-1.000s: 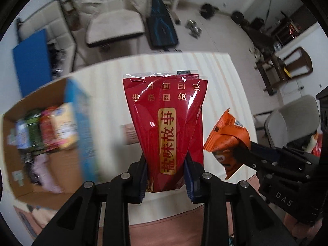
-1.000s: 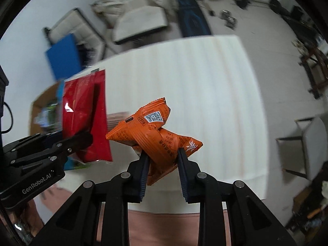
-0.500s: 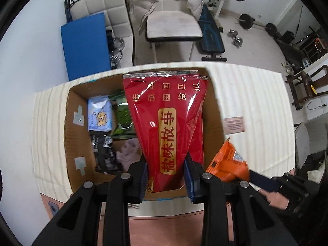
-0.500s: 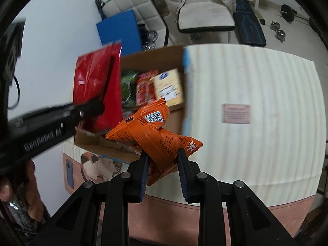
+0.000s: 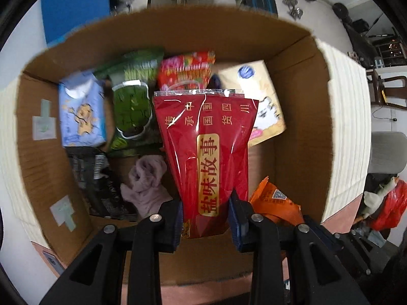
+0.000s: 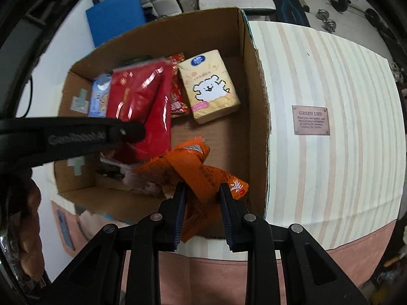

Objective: Organize soft objects
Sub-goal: 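Place the red packet and orange bag into the box and release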

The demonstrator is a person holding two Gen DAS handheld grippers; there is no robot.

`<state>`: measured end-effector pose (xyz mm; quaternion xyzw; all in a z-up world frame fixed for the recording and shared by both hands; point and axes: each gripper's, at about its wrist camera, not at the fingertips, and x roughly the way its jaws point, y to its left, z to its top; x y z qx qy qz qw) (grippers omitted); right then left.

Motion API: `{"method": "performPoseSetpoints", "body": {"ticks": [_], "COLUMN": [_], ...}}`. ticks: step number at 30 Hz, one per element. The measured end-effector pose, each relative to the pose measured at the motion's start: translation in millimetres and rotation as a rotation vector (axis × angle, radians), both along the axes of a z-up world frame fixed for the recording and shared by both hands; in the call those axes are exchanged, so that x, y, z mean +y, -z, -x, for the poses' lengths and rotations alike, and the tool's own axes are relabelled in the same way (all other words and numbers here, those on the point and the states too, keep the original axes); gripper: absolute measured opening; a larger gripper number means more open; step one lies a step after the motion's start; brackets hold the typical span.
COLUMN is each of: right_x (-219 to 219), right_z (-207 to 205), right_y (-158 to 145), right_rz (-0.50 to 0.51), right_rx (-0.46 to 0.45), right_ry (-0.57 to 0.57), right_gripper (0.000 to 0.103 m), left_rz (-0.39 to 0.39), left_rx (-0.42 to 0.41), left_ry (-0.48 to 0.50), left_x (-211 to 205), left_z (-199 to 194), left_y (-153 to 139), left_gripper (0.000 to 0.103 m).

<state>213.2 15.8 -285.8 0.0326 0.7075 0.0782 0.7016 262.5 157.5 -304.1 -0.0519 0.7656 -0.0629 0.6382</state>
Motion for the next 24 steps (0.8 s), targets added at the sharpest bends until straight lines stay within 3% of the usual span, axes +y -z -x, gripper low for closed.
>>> {"method": "performPoseSetpoints", "body": {"ticks": [5,6,8,10,15,17,22,24], "right_x": [0.6,-0.7,-0.7,-0.2,-0.8,0.8,-1.4,-4.0], "right_z": [-10.0,-11.0,-12.0,-11.0,-9.2,-7.6,-4.5,-4.3], "right_y": [7.4,8.8,9.2,7.0,2.5,1.3,-4.6,-6.4], "right_rz": [0.047,0.036,0.04,0.047,0.046,0.064,0.062,0.061], "right_rx": [0.027,0.042,0.052,0.041,0.044,0.037,0.038,0.034], "right_ry": [0.021,0.03,0.027,0.018,0.015,0.006,0.012,0.021], "right_gripper": [0.031,0.032,0.056,0.071,0.073,0.086,0.103,0.103], "left_rz": [0.016,0.023,0.016,0.011,0.002,-0.01,-0.035,-0.06], "left_rx": [0.068,0.064,0.051,0.027,-0.024,-0.048,-0.138,-0.171], "left_ry": [-0.049,-0.054,-0.055,-0.049,-0.035,-0.039,-0.078,-0.09], "left_x": [7.0,8.3,10.0,10.6,7.8,7.6,16.7,23.2], "left_z": [-0.2,-0.2,-0.3,0.2,3.4,5.7,23.2,29.2], "left_y": [12.7,11.6,7.6,1.1,-19.3,-26.9,-49.7,-53.3], "left_gripper": [0.049,0.058,0.074,0.078,0.095,0.1,0.102,0.102]}}
